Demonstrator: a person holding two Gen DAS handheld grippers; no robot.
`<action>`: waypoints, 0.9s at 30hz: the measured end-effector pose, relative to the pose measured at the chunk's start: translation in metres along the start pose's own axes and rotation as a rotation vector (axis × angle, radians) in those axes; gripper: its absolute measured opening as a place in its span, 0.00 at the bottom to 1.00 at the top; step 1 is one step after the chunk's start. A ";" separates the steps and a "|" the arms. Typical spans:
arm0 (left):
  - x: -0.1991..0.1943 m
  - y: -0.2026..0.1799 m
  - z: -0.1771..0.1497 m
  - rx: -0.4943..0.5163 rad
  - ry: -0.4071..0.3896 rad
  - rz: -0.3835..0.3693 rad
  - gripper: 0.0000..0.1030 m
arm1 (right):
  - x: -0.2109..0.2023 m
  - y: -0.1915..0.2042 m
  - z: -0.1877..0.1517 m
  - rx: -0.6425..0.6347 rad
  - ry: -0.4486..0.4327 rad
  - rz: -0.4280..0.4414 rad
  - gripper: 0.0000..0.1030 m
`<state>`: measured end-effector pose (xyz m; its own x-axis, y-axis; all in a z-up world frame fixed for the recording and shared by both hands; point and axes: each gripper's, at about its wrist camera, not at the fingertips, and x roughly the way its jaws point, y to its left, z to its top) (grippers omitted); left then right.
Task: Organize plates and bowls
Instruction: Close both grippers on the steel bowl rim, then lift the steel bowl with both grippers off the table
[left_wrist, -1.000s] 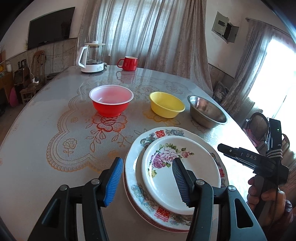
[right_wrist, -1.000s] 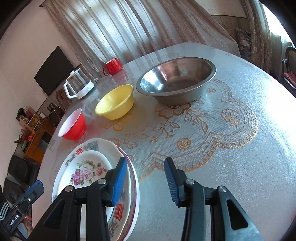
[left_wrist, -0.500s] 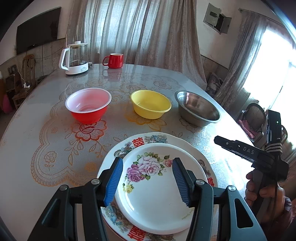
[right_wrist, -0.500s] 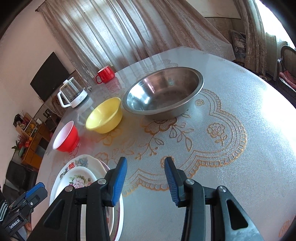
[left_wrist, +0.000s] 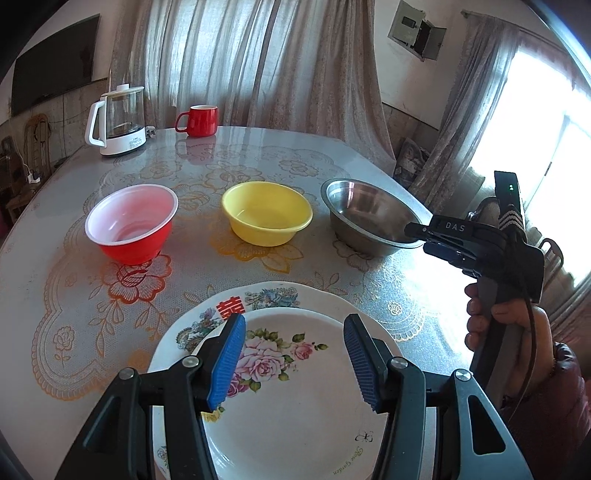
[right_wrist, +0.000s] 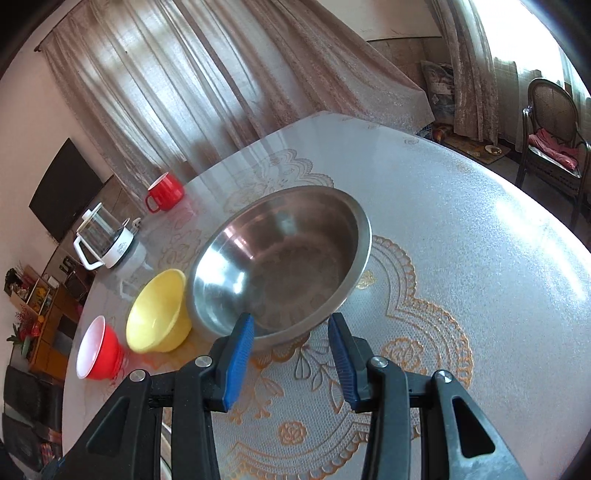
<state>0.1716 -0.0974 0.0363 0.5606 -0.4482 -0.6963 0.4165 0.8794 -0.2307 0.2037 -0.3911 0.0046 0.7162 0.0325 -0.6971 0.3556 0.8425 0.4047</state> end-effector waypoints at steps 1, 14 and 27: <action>0.001 0.000 0.001 -0.001 0.002 -0.001 0.55 | 0.003 -0.001 0.003 0.005 -0.001 -0.016 0.44; 0.016 -0.002 0.007 -0.008 0.029 -0.015 0.55 | 0.032 -0.006 0.007 0.021 0.061 -0.029 0.44; 0.040 -0.018 0.034 0.001 0.064 -0.093 0.53 | 0.027 -0.010 0.017 -0.090 0.091 -0.079 0.30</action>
<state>0.2108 -0.1361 0.0355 0.4727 -0.5167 -0.7139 0.4655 0.8342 -0.2956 0.2300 -0.4080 -0.0080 0.6297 0.0096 -0.7768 0.3503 0.8890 0.2950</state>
